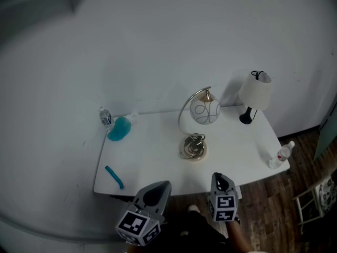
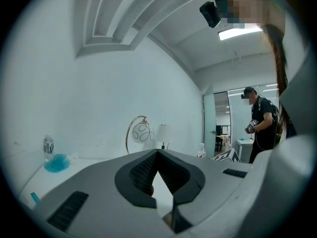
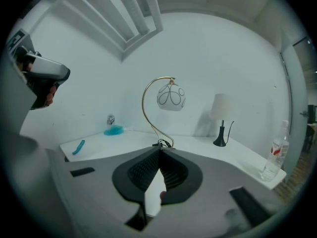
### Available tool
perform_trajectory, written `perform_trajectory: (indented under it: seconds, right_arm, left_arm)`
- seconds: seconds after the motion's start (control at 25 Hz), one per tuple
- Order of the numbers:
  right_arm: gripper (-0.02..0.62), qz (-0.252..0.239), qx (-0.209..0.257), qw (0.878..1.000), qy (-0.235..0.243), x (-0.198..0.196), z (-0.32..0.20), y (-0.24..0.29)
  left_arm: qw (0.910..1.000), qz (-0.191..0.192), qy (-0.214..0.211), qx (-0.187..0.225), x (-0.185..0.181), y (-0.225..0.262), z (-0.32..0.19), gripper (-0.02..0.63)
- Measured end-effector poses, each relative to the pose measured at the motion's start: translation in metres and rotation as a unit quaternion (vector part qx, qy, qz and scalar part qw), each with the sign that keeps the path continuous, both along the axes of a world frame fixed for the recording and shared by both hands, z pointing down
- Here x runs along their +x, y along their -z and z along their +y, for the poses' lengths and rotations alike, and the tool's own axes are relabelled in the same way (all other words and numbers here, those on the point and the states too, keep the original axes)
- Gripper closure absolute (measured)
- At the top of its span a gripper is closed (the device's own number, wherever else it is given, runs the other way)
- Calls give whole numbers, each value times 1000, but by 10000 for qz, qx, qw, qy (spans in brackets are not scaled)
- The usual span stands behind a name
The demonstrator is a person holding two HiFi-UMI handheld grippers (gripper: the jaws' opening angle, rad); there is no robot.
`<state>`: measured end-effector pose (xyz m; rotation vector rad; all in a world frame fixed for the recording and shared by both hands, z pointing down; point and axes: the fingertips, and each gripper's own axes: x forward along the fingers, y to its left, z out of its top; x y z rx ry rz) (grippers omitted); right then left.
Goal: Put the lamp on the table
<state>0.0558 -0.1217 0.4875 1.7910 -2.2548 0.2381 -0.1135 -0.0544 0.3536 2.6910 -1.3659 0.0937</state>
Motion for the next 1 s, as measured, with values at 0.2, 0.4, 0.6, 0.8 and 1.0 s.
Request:
perform_trajectory:
  seconds: [0.2, 0.4, 0.6, 0.8, 1.0]
  right_arm:
    - [600, 32, 181, 9998, -106, 6, 10, 8]
    - [600, 89, 170, 9996, -211, 15, 22, 7]
    - [601, 82, 218, 9996, -182, 15, 32, 9]
    - [601, 97, 216, 9995, -217, 21, 40, 9]
    - [601, 104, 217, 9994, -247, 26, 46, 8]
  left_arm:
    - [10000, 60, 67, -1, -2, -1, 9, 597]
    - [9999, 110, 107, -58, -3, -6, 16, 597]
    - [9999, 100, 76, -89, -1, -15, 21, 597]
    - [9998, 144, 10, -145, 7, -15, 25, 597]
    - [9998, 137, -34, -158, 13, -18, 28, 597]
